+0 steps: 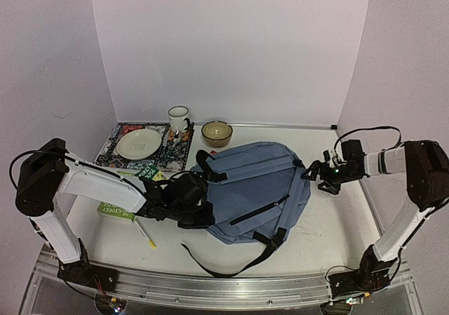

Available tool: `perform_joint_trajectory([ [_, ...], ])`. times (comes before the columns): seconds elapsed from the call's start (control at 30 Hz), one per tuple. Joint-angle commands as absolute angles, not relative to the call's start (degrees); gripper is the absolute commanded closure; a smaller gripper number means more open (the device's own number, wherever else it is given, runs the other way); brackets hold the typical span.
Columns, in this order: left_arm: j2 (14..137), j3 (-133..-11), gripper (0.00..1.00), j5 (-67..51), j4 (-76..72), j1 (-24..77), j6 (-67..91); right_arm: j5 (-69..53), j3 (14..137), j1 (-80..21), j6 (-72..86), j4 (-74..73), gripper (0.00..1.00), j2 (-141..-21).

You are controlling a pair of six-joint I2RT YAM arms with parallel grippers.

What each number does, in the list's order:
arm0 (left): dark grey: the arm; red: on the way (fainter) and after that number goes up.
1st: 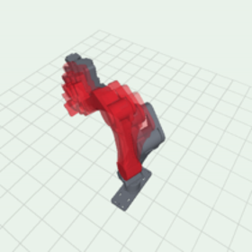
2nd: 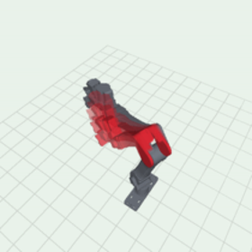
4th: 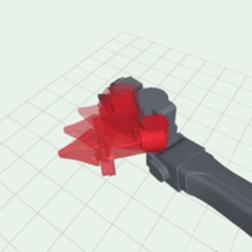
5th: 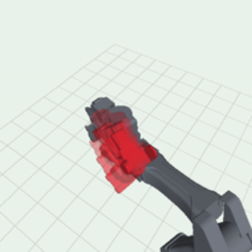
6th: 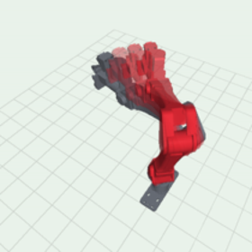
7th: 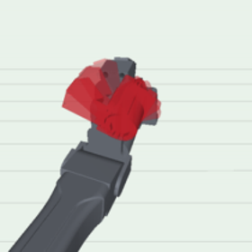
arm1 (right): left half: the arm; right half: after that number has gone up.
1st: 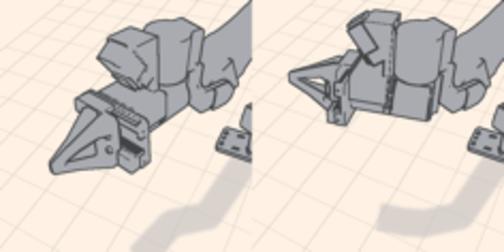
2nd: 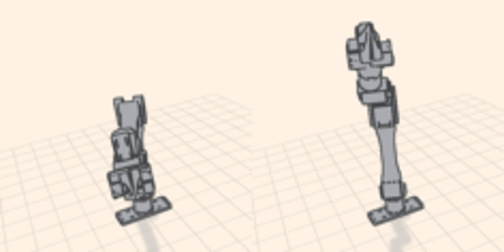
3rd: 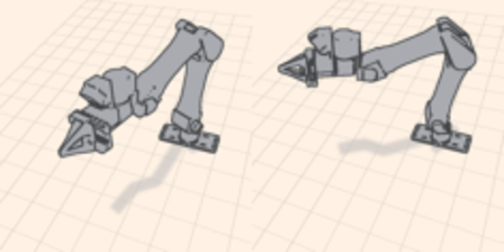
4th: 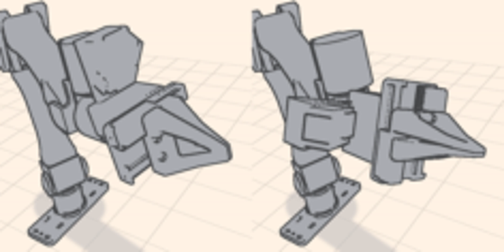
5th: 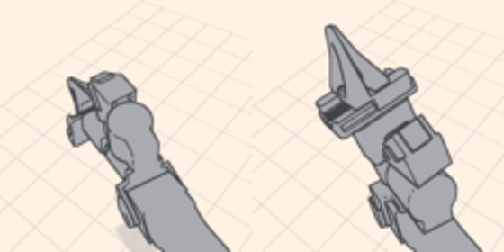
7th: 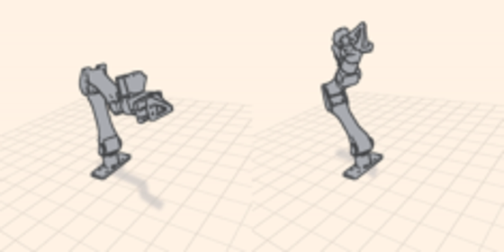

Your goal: Pack the student bag

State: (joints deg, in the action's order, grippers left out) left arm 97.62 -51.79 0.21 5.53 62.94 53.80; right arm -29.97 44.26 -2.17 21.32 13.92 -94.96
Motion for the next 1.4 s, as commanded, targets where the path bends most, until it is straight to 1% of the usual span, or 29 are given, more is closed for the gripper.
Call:
perform_joint_trajectory([
  [0.0, 98.7, -54.3, 1.0, 0.2, 6.7, 62.8, 52.6, -36.7, 47.5, -1.9, 19.4, 16.5, 0.02, -99.9],
  [0.1, 99.0, -54.5, 1.0, 0.2, 6.8, 62.8, 52.7, -40.3, 47.5, -1.9, 19.5, 18.9, 0.05, -102.6],
  [0.2, 99.5, -55.0, 1.0, 0.2, 6.9, 62.7, 52.9, -44.0, 47.2, -2.0, 19.9, 21.3, 0.16, -104.7],
  [0.27, 99.9, -55.5, 1.0, 0.2, 7.0, 62.8, 52.8, -46.1, 46.8, -2.0, 20.1, 22.4, 0.25, -105.6],
  [0.37, 100.1, -56.2, 1.0, 0.2, 7.0, 62.8, 52.6, -47.8, 46.2, -2.0, 20.0, 22.7, 0.49, -104.0],
  [0.5, 99.5, -56.9, 1.0, 0.2, 7.0, 62.8, 52.7, -46.3, 46.3, -1.9, 19.0, 19.5, 0.8, -95.0],
  [0.57, 99.2, -57.6, 0.99, 0.4, 7.0, 62.8, 52.8, -45.4, 48.8, -2.0, 17.5, 14.9, 0.93, -91.3],
  [0.6, 99.1, -58.1, 0.99, 0.4, 7.0, 62.8, 52.8, -45.2, 50.1, -2.0, 17.0, 13.0, 0.98, -89.8],
  [0.63, 99.1, -58.7, 0.98, 0.4, 7.0, 62.8, 52.8, -45.0, 51.4, -2.0, 16.5, 11.2, 1.0, -88.2],
  [0.8, 98.4, -62.7, 0.88, 0.5, 7.1, 62.8, 52.3, -40.8, 58.2, -2.0, 14.7, 3.4, 1.0, -81.0],
  [0.87, 97.5, -63.8, 0.81, 1.0, 7.1, 62.8, 51.8, -37.1, 63.1, -2.0, 13.0, -1.2, 1.0, -78.8],
  [1.0, 95.3, -65.3, 0.73, 1.4, 7.8, 62.4, 50.1, -28.2, 73.8, -2.0, 8.6, -11.4, 1.0, -76.7],
  [1.13, 92.1, -64.0, 0.68, 2.4, 8.7, 60.8, 50.0, -20.1, 84.7, -2.0, 3.4, -18.6, 1.0, -76.0],
  [1.27, 87.9, -61.3, 0.58, 4.2, 9.3, 59.2, 50.2, -11.7, 95.1, -2.0, -3.4, -23.5, 1.0, -76.1],
  [1.33, 86.1, -60.0, 0.54, 4.9, 9.6, 58.4, 50.4, -7.6, 97.9, -2.2, -6.9, -24.2, 1.0, -75.7],
  [1.37, 85.5, -59.5, 0.53, 5.1, 9.7, 58.0, 50.5, -4.8, 98.8, -2.3, -8.4, -24.2, 1.0, -75.4],
])
